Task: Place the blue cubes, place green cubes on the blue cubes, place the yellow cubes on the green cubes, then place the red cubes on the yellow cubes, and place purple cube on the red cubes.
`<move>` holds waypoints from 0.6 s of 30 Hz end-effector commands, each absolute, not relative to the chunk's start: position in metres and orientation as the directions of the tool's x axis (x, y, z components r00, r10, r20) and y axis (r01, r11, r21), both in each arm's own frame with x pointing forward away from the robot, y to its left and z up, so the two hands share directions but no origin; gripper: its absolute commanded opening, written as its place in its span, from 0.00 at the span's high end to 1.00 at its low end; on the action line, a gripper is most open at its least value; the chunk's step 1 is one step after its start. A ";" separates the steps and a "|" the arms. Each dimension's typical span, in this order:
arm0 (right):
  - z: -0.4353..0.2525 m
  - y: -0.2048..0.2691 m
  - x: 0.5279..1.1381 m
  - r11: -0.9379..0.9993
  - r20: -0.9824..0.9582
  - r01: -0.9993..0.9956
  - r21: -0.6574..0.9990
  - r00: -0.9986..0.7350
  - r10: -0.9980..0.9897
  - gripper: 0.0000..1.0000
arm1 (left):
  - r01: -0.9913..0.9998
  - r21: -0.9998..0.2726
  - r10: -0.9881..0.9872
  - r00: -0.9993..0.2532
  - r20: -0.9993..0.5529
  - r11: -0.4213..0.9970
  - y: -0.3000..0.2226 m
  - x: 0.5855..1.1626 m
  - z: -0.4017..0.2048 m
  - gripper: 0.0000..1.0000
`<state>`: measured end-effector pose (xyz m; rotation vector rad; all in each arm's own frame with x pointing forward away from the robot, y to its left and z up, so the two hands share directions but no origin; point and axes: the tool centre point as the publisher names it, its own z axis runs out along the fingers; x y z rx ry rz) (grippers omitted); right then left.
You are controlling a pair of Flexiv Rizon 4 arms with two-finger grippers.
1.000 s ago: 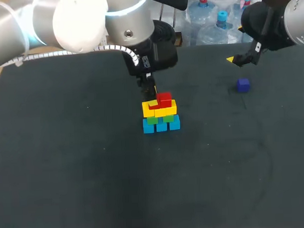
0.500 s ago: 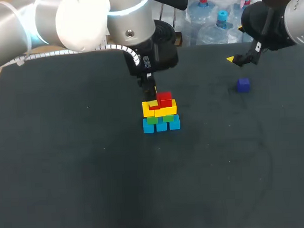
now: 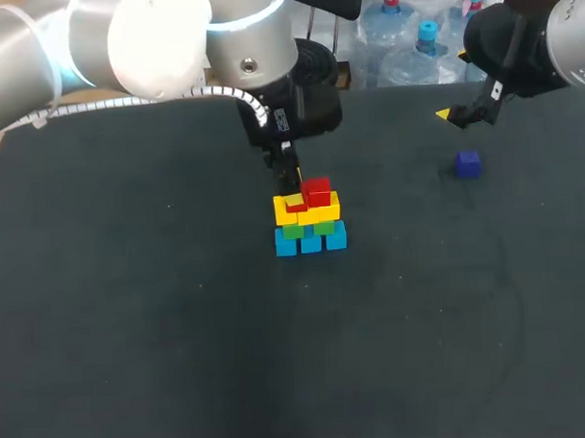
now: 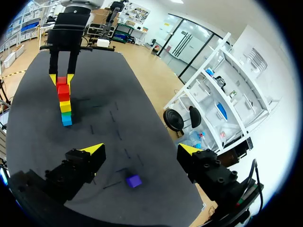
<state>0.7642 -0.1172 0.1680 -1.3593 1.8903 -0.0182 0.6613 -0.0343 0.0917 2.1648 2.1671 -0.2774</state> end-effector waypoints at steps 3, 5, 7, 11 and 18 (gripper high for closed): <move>0.167 -0.115 0.761 0.458 -0.580 -0.742 -0.489 -0.115 -0.806 0.00 | 0.996 -0.089 0.985 -0.004 -0.174 -0.012 -0.035 0.665 0.090 0.25; 0.167 -0.115 0.761 0.458 -0.580 -0.742 -0.489 -0.115 -0.806 0.00 | 0.996 -0.090 0.985 -0.004 -0.174 -0.012 -0.035 0.665 0.090 0.04; 0.167 -0.115 0.761 0.458 -0.580 -0.742 -0.489 -0.115 -0.806 0.00 | 0.996 -0.091 0.985 -0.004 -0.174 -0.012 -0.035 0.665 0.090 0.00; 0.167 -0.115 0.761 0.458 -0.580 -0.742 -0.489 -0.115 -0.806 0.00 | 0.996 -0.094 0.985 -0.008 -0.173 -0.008 -0.034 0.665 0.089 0.00; 0.167 -0.115 0.761 0.458 -0.580 -0.742 -0.489 -0.115 -0.806 0.00 | 0.994 -0.104 0.983 -0.029 -0.181 0.010 -0.028 0.667 0.088 0.03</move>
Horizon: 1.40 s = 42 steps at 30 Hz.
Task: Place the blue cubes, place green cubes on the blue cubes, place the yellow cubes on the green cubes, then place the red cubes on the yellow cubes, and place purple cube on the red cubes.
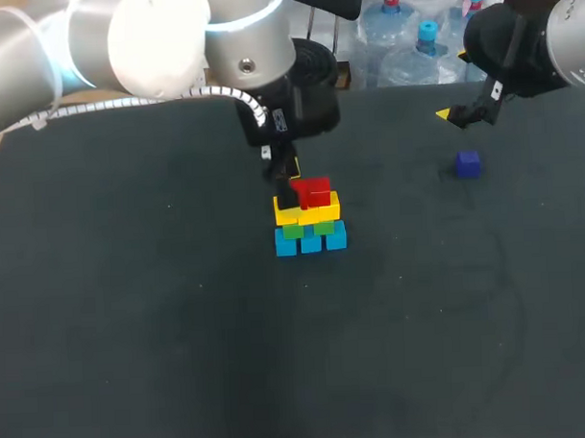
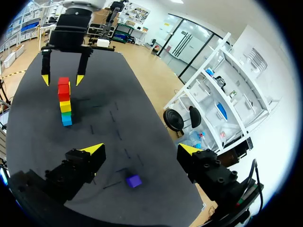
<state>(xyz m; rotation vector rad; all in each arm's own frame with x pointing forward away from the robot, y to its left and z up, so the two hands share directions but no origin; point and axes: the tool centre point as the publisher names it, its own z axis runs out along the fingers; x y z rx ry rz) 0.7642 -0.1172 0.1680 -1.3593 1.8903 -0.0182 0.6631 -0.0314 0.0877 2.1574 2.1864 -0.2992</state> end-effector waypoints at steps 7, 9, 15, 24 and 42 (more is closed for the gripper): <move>0.167 -0.115 0.761 0.458 -0.580 -0.742 -0.489 -0.115 -0.806 0.00 | 0.998 -0.049 0.982 -0.038 -0.186 0.029 -0.013 0.665 0.114 0.29; 0.167 -0.115 0.761 0.458 -0.580 -0.742 -0.489 -0.115 -0.806 0.00 | 0.999 -0.034 0.982 -0.027 -0.188 0.021 -0.012 0.663 0.122 0.35; 0.167 -0.115 0.761 0.458 -0.580 -0.742 -0.489 -0.115 -0.806 0.00 | 1.000 -0.019 0.976 -0.016 -0.218 0.012 -0.004 0.660 0.134 0.03; 0.167 -0.115 0.761 0.458 -0.580 -0.742 -0.489 -0.115 -0.806 0.00 | 0.996 0.011 0.973 -0.080 -0.217 0.085 0.031 0.664 0.155 0.00; 0.167 -0.115 0.761 0.458 -0.580 -0.742 -0.489 -0.115 -0.806 0.00 | 0.983 0.125 0.979 -0.109 -0.172 0.131 0.060 0.695 0.197 0.00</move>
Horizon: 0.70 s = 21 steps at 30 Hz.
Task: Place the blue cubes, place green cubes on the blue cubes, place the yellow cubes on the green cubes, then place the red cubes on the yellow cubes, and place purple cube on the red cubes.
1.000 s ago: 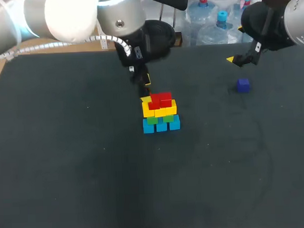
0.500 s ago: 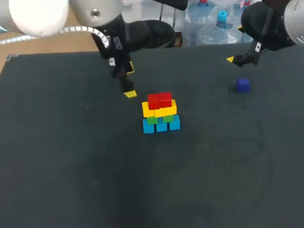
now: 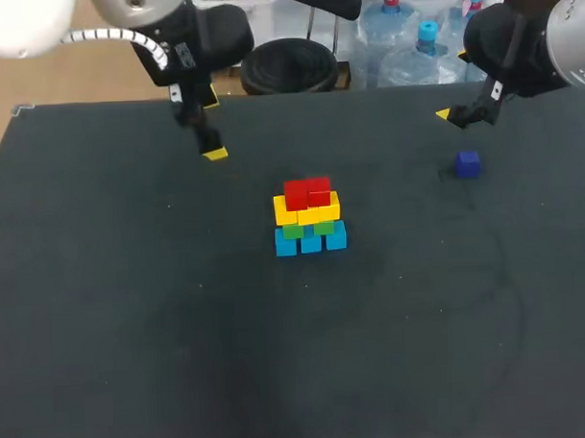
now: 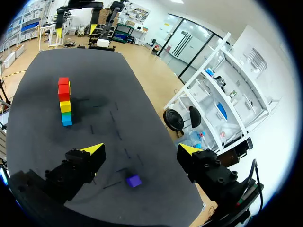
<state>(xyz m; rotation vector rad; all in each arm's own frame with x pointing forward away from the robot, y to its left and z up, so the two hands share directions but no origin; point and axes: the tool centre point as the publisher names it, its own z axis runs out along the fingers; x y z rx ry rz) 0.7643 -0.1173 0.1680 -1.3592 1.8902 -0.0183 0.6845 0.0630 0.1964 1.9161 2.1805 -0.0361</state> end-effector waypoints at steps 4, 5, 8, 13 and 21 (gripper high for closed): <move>0.167 -0.115 0.761 0.458 -0.580 -0.742 -0.489 -0.115 -0.806 0.00 | 0.995 0.063 0.984 -0.069 -0.166 0.080 0.059 0.708 0.194 0.00; 0.167 -0.115 0.761 0.458 -0.580 -0.742 -0.489 -0.115 -0.806 0.00 | 0.995 0.063 0.984 -0.069 -0.166 0.080 0.059 0.708 0.194 0.00; 0.167 -0.115 0.761 0.458 -0.580 -0.742 -0.489 -0.115 -0.806 0.00 | 0.995 0.063 0.984 -0.069 -0.166 0.080 0.059 0.708 0.194 0.00; 0.167 -0.115 0.761 0.458 -0.580 -0.742 -0.489 -0.115 -0.806 0.00 | 0.995 0.063 0.984 -0.069 -0.166 0.080 0.059 0.708 0.194 0.00; 0.167 -0.115 0.761 0.458 -0.580 -0.742 -0.489 -0.115 -0.806 0.00 | 0.961 0.154 0.904 -0.152 -0.399 0.229 0.056 0.719 0.198 0.00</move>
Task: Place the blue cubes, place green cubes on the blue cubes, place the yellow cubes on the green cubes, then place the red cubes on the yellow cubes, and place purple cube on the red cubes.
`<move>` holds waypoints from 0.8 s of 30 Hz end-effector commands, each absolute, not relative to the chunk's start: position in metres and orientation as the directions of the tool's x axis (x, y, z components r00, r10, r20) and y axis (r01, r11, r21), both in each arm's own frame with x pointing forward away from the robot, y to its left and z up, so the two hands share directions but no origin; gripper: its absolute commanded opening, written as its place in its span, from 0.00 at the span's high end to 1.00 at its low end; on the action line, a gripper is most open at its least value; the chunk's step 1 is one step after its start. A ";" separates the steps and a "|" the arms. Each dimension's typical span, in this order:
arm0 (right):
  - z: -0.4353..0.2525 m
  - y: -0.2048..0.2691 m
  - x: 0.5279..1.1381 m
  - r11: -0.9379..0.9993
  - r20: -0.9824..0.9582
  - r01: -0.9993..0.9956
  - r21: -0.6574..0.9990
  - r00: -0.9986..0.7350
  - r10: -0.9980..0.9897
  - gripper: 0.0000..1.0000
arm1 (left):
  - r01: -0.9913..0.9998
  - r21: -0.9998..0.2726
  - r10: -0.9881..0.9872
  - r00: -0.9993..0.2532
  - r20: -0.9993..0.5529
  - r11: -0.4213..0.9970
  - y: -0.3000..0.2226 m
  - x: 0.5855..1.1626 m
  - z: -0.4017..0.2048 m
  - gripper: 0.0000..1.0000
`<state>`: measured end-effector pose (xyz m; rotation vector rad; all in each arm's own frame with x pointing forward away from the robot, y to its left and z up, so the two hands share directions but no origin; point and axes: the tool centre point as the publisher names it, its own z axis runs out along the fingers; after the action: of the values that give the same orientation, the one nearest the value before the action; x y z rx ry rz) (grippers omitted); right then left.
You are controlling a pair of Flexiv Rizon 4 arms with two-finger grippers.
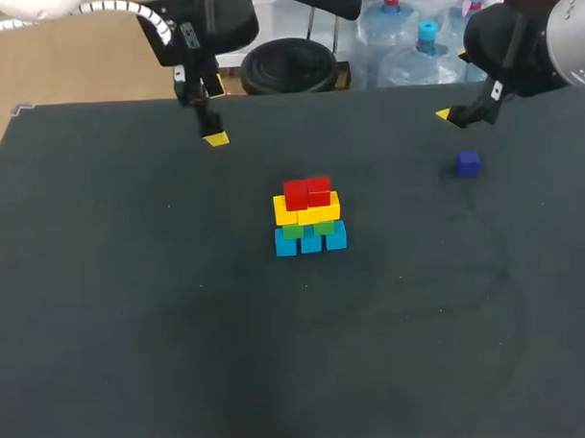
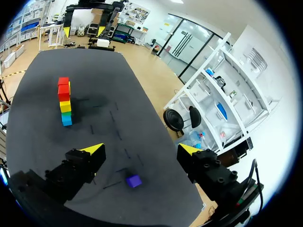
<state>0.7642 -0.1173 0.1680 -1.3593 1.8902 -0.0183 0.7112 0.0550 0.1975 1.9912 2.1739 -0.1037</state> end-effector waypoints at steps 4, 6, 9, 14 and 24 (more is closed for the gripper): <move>0.167 -0.115 0.761 0.458 -0.580 -0.742 -0.489 -0.115 -0.806 0.00 | 0.895 0.130 0.753 -0.271 -0.599 0.426 0.063 0.720 0.185 0.00; 0.167 -0.115 0.761 0.458 -0.580 -0.742 -0.489 -0.115 -0.806 0.00 | 0.855 0.137 0.689 -0.298 -0.661 0.501 0.068 0.718 0.178 0.00; 0.167 -0.115 0.761 0.458 -0.580 -0.742 -0.489 -0.115 -0.806 0.00 | 0.792 0.130 0.585 -0.318 -0.746 0.597 0.073 0.712 0.165 0.00; 0.167 -0.115 0.761 0.458 -0.580 -0.742 -0.489 -0.115 -0.806 0.00 | 0.701 0.180 0.510 -0.294 -0.808 0.690 0.077 0.706 0.152 0.00; 0.167 -0.115 0.761 0.458 -0.580 -0.742 -0.489 -0.115 -0.806 0.00 | 0.578 0.259 0.448 -0.209 -0.869 0.774 0.087 0.707 0.145 0.00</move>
<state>0.7643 -0.1173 0.1680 -1.3591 1.8901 -0.0183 0.7171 0.0808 0.1502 1.2228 2.2024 -0.2080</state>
